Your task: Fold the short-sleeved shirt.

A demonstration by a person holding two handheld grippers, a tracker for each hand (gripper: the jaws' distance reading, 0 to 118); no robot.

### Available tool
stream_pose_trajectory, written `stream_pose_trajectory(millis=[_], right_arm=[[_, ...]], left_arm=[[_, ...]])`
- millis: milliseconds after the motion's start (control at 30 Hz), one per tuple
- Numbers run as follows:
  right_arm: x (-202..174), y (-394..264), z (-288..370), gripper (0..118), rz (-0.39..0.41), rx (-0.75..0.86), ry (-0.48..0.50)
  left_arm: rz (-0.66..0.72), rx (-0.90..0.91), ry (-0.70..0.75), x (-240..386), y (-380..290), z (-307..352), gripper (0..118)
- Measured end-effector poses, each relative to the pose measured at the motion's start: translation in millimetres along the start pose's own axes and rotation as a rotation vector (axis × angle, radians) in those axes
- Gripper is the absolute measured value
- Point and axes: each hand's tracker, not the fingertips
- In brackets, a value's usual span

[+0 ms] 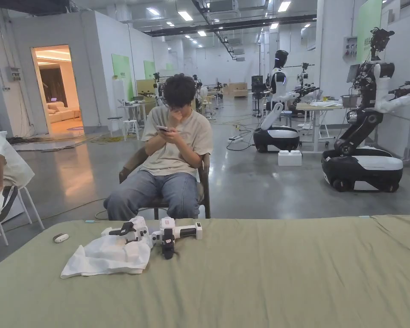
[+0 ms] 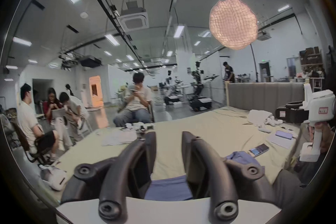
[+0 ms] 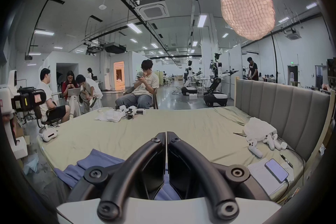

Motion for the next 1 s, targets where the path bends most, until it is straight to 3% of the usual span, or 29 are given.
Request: stream_pose_trajectory(millis=[33, 433, 567, 667, 733, 767, 800, 833, 1000], right_arm=[[-1.0, 0.4, 0.2, 0, 0.004, -0.002, 0.007], [-4.4, -0.2, -1.4, 0, 0.002, -0.022, 0.014], [-2.0, -5.1, -3.4, 0, 0.001, -0.043, 0.009], [0.9, -9.9, -7.6, 0, -0.023, -0.07, 0.008], [1.8, -13.4, -8.9, 0, -0.025, -0.089, 0.011], [1.9, -15.8, -9.1, 0, -0.019, -0.102, 0.011], [3.3, -19.8, -9.2, 0, -0.01, -0.118, 0.011], [3.9, -22.6, -9.5, 0, -0.006, -0.133, 0.006], [9.8, -40.3, -12.5, 0, -0.027, -0.23, -0.025]], left_arm=[[-0.009, 0.0, 0.024, -0.2, 0.6, 6.1, 0], [0.053, -0.037, 0.031, -13.1, 6.2, 4.4, 0], [0.176, -0.057, -0.015, -27.1, 1.3, -3.3, 0], [0.217, -0.178, -0.014, -41.7, -7.5, -26.5, 1], [0.305, -0.23, -0.073, -59.9, -20.0, -49.4, 22], [0.348, -0.256, -0.108, -69.6, -29.7, -65.7, 41], [0.377, -0.322, -0.124, -77.7, -40.7, -85.0, 71], [0.395, -0.377, -0.12, -83.2, -53.3, -103.1, 80], [0.425, -0.59, -0.065, -104.0, -136.2, -197.4, 80]])
